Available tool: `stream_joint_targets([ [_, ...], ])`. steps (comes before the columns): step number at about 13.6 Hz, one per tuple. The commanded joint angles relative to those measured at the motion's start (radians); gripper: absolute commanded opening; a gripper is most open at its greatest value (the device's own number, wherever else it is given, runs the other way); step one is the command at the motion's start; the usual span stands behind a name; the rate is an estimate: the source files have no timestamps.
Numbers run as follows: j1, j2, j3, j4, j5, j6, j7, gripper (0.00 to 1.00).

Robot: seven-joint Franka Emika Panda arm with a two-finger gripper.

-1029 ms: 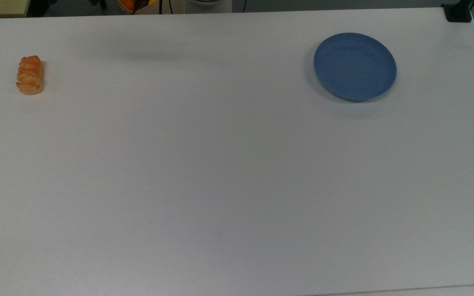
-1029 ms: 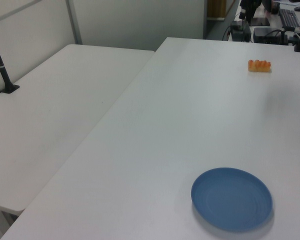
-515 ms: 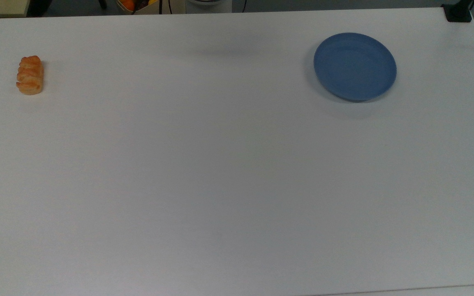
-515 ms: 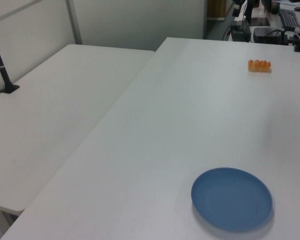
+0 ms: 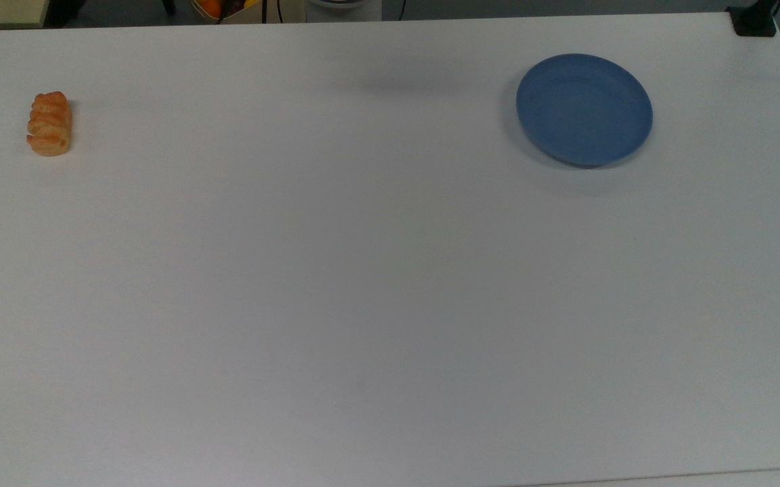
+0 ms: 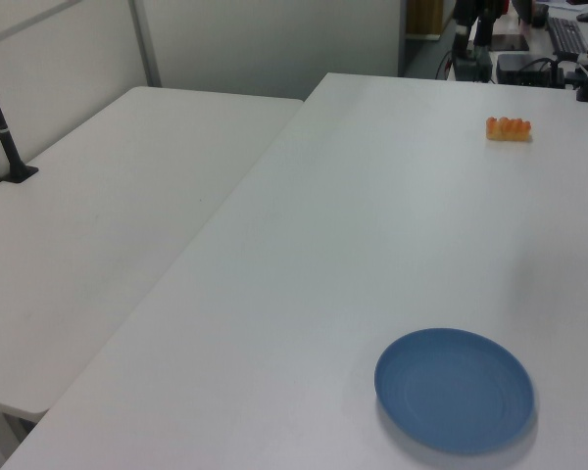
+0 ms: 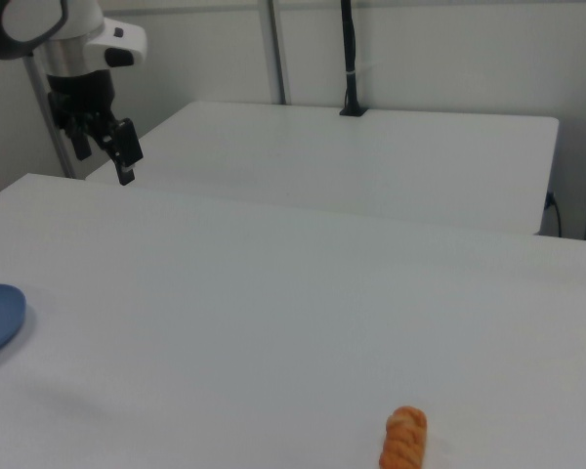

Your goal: Put the bread on the table

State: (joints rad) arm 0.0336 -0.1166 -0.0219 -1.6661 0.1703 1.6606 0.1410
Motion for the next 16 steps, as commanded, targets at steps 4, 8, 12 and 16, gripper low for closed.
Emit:
stream_joint_targets([
  [4,0.084,0.018,-0.003,-0.049,-0.094,0.065,-0.049,1.00],
  [8,0.095,0.080,-0.013,-0.043,-0.127,0.133,-0.246,1.00],
  [12,0.097,0.094,-0.015,-0.038,-0.147,0.136,-0.278,1.00],
  [16,0.098,0.094,-0.013,-0.037,-0.147,0.134,-0.276,1.00],
])
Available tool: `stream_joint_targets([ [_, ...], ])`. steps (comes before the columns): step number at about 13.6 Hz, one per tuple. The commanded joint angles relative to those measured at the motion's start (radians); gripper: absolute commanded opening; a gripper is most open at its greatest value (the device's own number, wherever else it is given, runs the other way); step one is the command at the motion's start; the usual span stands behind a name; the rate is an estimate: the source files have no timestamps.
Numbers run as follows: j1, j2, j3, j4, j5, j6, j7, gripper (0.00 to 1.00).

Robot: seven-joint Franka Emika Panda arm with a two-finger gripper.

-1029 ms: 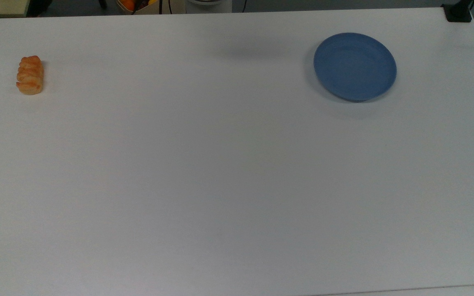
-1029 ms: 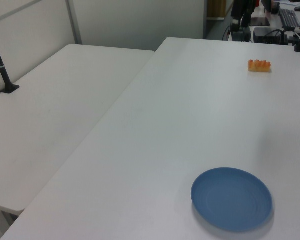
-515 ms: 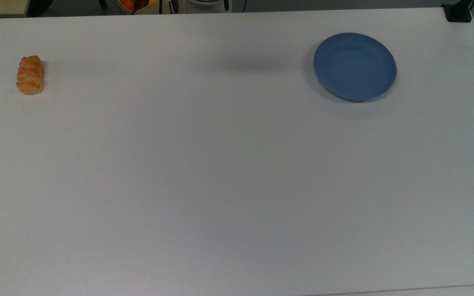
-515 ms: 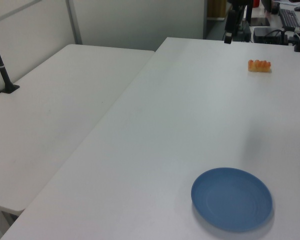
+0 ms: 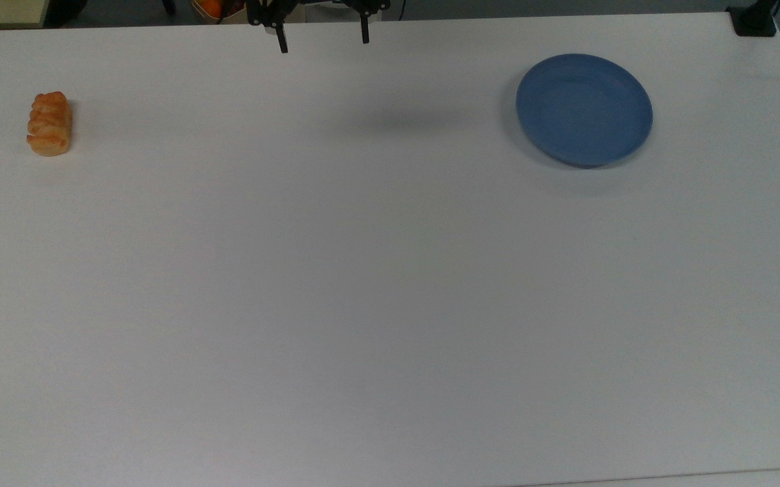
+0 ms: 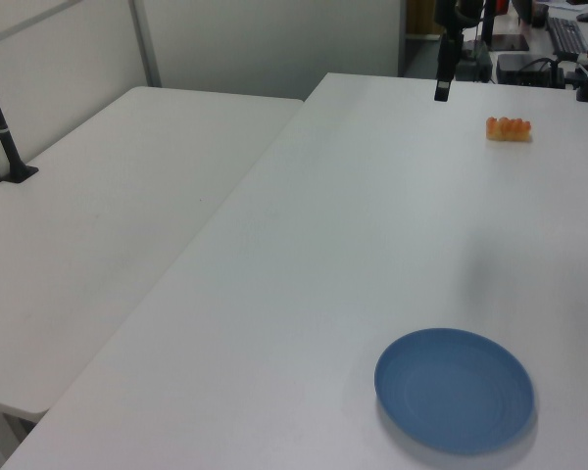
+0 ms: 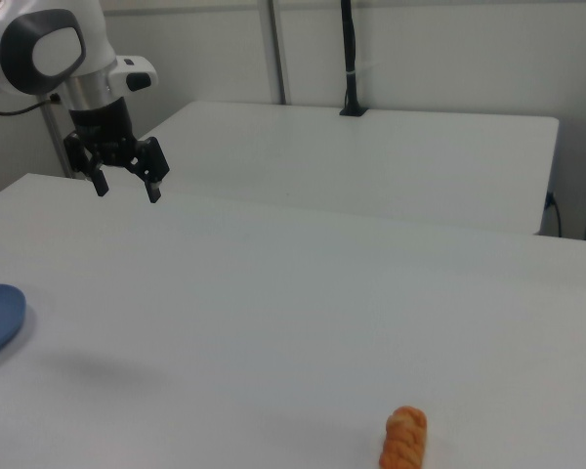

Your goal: Put the bread on the table

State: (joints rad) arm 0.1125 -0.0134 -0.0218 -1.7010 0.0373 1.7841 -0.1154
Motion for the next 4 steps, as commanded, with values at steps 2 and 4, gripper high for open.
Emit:
stream_joint_targets([
  [2,0.019,-0.010,-0.013,-0.002,-0.013,0.011,-0.018,1.00],
  [4,0.019,-0.010,-0.013,-0.002,-0.013,0.009,-0.015,1.00],
])
